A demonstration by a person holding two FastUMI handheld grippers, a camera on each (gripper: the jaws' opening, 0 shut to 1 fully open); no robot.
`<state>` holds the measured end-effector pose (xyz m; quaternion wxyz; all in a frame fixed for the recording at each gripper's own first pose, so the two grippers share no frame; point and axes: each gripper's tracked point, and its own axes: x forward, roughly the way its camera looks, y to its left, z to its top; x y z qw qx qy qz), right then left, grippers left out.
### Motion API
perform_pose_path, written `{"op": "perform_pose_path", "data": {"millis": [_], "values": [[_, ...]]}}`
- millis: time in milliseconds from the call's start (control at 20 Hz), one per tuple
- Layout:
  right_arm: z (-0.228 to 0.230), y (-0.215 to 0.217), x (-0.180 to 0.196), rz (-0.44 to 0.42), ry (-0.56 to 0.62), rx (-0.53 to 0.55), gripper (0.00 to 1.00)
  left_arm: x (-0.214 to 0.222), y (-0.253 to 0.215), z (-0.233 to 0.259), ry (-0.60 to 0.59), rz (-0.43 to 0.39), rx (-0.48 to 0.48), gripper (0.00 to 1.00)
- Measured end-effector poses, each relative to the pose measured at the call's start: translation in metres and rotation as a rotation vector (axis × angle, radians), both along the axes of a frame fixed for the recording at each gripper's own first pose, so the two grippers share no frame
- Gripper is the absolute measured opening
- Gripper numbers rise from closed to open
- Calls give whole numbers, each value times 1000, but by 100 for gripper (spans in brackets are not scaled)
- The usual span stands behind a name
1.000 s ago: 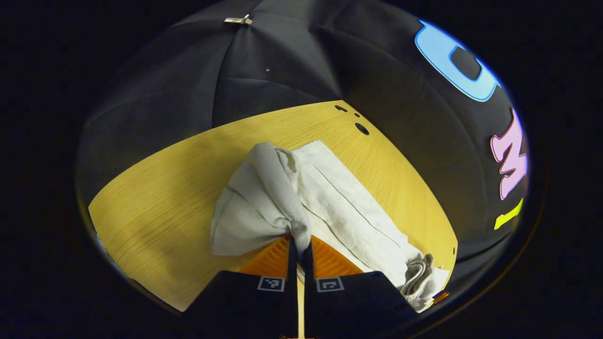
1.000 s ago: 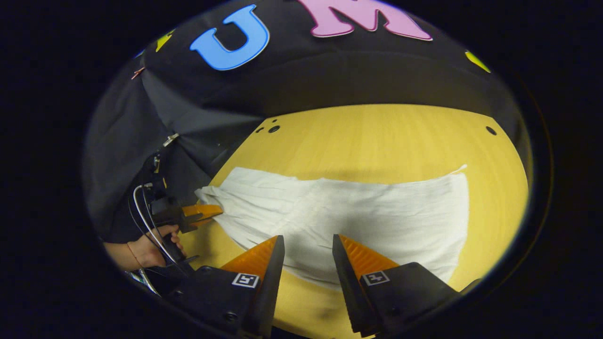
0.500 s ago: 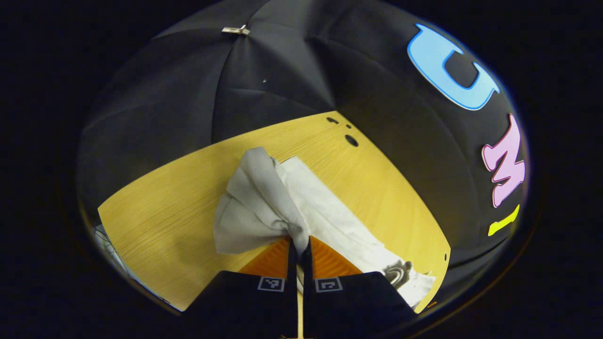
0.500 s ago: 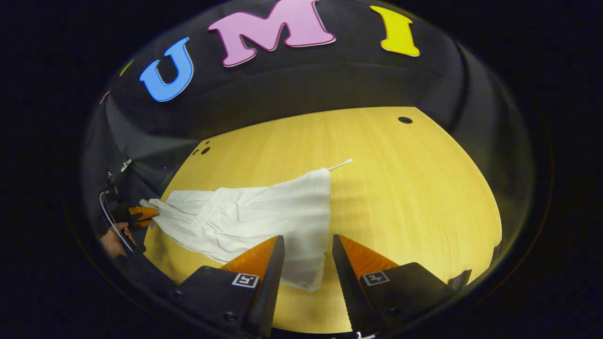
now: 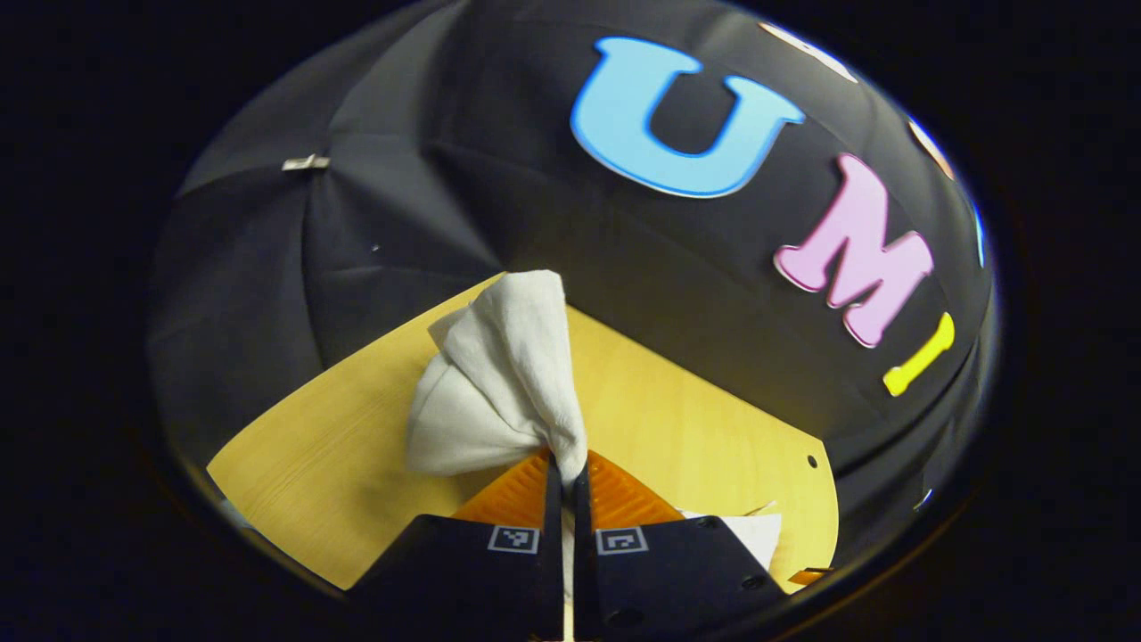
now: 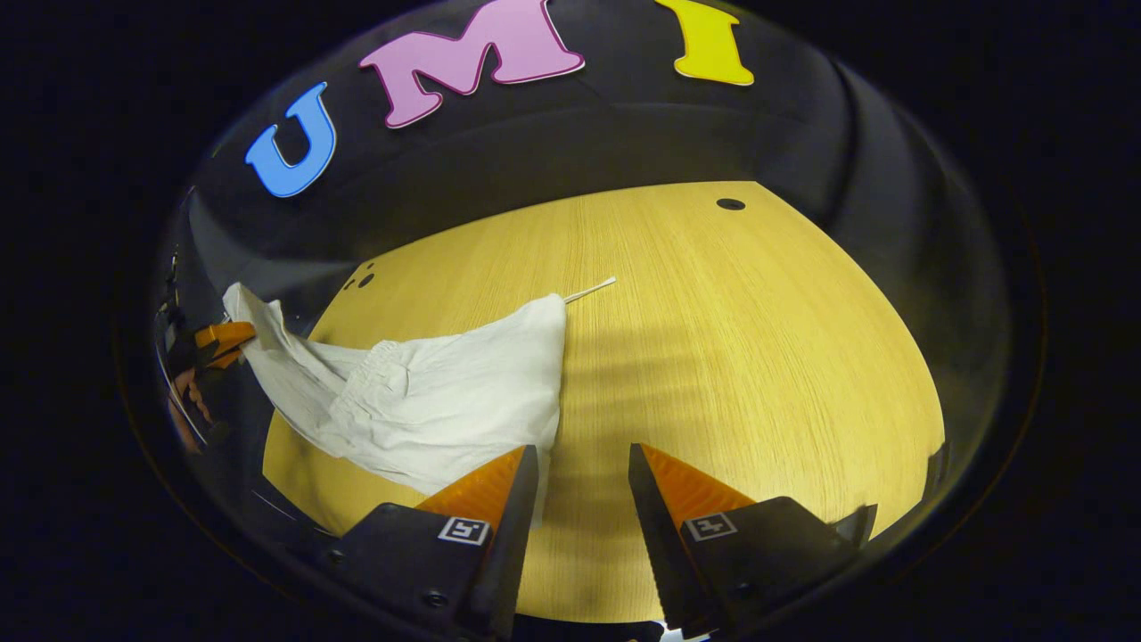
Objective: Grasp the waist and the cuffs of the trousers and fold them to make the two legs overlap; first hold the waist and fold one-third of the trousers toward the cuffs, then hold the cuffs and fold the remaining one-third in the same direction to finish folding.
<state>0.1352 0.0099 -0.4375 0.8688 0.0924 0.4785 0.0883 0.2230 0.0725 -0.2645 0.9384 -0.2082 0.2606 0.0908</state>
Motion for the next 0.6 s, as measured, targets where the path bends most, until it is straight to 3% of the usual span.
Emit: {"op": "perform_pose_path", "data": {"millis": [250, 600], "values": [[1, -20, -1, -33, -6, -6, 64, 13, -72, 21, -39, -162, 42, 9], [-1, -48, -11, -88, 9, -30, 64, 1, -167, 4, -22, -367, 33, 9]]}}
